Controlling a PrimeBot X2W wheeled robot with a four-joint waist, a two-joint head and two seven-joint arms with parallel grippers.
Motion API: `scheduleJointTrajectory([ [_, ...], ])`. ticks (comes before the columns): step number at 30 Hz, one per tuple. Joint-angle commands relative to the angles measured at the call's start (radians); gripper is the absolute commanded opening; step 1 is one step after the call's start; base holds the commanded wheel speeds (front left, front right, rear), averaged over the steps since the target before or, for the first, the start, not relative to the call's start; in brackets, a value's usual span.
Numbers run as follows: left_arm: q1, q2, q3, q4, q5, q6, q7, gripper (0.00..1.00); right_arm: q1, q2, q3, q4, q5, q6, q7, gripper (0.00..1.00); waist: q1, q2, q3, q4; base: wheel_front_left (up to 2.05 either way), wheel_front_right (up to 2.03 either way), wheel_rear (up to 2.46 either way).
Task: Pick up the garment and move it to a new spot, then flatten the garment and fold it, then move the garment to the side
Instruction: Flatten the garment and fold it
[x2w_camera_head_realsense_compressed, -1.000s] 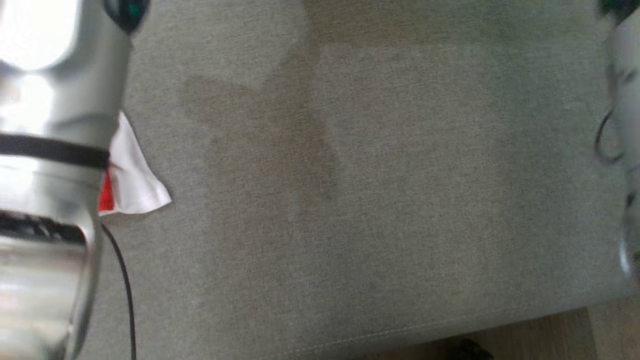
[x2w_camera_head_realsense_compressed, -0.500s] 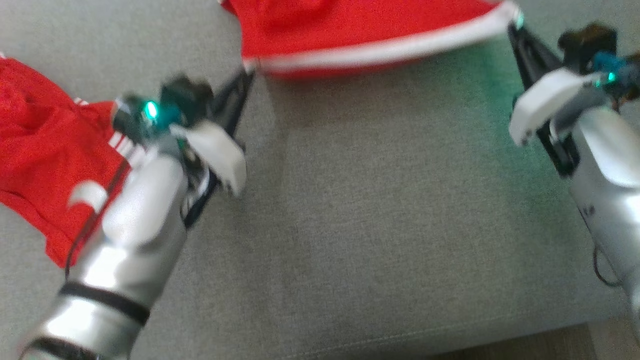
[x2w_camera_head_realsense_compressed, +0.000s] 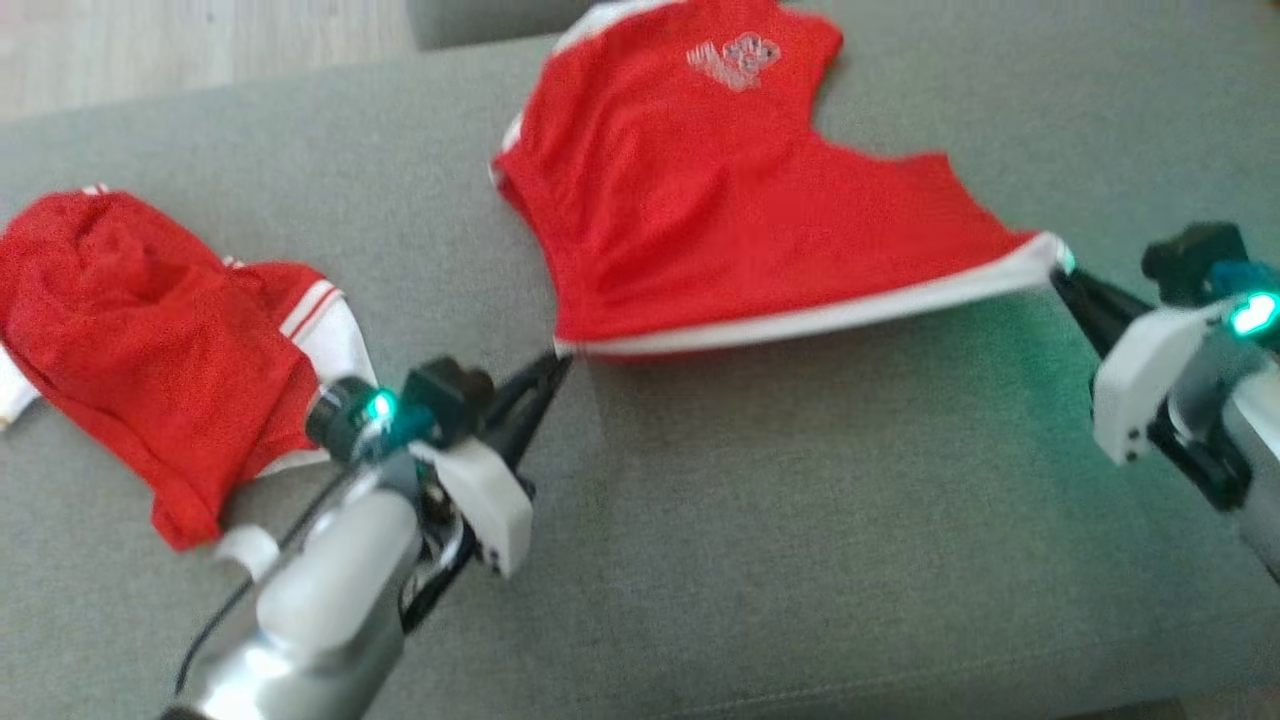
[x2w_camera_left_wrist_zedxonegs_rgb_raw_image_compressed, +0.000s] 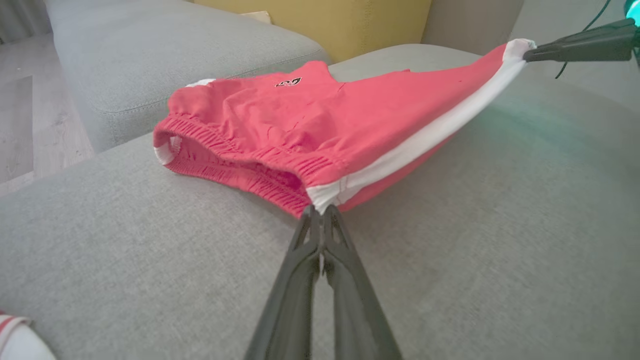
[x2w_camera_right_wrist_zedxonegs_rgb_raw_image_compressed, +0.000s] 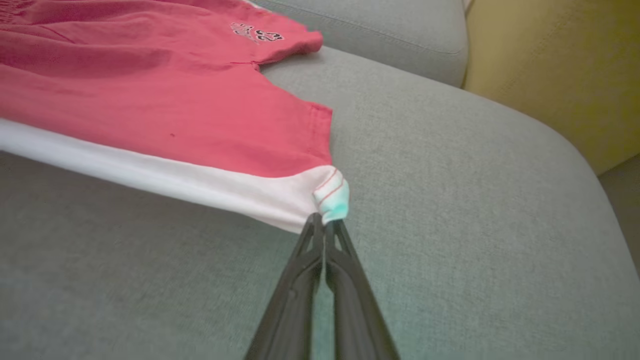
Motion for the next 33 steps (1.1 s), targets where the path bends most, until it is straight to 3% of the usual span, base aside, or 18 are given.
scheduleJointTrajectory([
  [1, 0.004, 0.039, 0.028, -0.044, -0.011, 0.002, -0.008, 0.0, 0.04, -0.065, 0.008, -0.044, 0.03, 0.007, 0.017, 0.0, 0.0, 0.0, -0.041, -0.006, 0.0, 0.0, 0.0],
  [12, 0.229, 0.105, 0.011, -0.25, -0.055, 0.056, 0.035, 0.0, 0.249, -0.25, 0.0, -0.308, 0.15, 0.007, 0.169, 0.0, 0.0, 0.0, -0.153, -0.034, 0.0, 0.0, 0.0],
  [21, 0.357, 0.173, 0.002, -0.477, -0.082, 0.107, 0.126, 0.0, 0.424, -0.368, -0.145, -0.479, 0.17, 0.007, 0.24, 0.0, 0.0, 0.0, -0.168, -0.015, 0.0, 0.0, 0.0],
  [26, 0.315, 0.168, 0.025, -0.526, -0.08, 0.134, 0.139, 0.0, 0.416, -0.343, -0.276, -0.541, 0.087, 0.007, 0.26, 0.0, 0.0, 0.0, -0.122, 0.008, 0.0, 0.0, 0.0],
  [33, 0.206, 0.126, 0.038, -0.509, -0.071, 0.131, 0.138, 0.0, 0.311, -0.255, -0.376, -0.596, -0.052, 0.007, 0.305, 0.0, 0.0, 0.0, -0.031, 0.067, 0.0, 0.0, 0.0],
])
